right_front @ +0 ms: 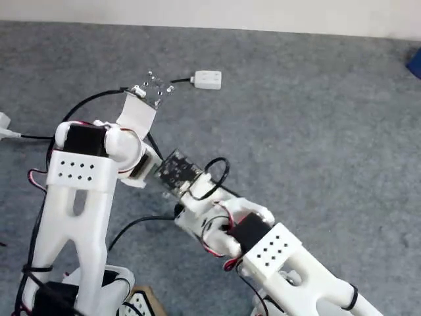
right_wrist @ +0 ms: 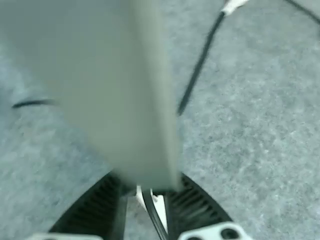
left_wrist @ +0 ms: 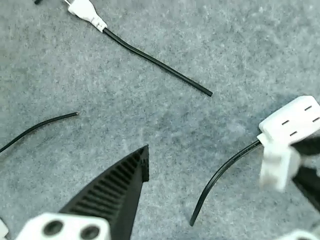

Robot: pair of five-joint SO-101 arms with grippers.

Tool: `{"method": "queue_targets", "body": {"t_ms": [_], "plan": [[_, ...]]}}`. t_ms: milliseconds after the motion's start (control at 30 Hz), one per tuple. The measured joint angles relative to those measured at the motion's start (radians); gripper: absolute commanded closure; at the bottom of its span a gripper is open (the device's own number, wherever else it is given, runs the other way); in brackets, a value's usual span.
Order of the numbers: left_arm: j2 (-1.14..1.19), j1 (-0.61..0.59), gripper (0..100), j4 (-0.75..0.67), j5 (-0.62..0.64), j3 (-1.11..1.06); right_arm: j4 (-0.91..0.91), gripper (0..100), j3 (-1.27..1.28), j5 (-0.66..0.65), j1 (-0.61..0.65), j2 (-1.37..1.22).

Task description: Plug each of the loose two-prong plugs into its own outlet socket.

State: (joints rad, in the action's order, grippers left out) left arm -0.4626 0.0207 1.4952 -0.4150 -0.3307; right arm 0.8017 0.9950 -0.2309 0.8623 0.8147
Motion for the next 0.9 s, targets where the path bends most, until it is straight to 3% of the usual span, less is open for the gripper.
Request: {"method": "queue_targets", "body": {"t_ms": [200, 433, 900], "plan": [[0.000, -0.074, 46, -0.178, -0.028, -0.193, 0.061, 99.1, -0.069, -0.003, 0.012, 0.014], [-0.011, -0.132, 46, -0.282, -0.048, -0.278, 0.141, 99.1, -0.186, -0.005, 0.017, 0.015], [-0.009, -0.143, 47, -0.287, -0.057, -0.293, 0.273, 99.1, -0.336, -0.037, -0.008, 0.025]]}}
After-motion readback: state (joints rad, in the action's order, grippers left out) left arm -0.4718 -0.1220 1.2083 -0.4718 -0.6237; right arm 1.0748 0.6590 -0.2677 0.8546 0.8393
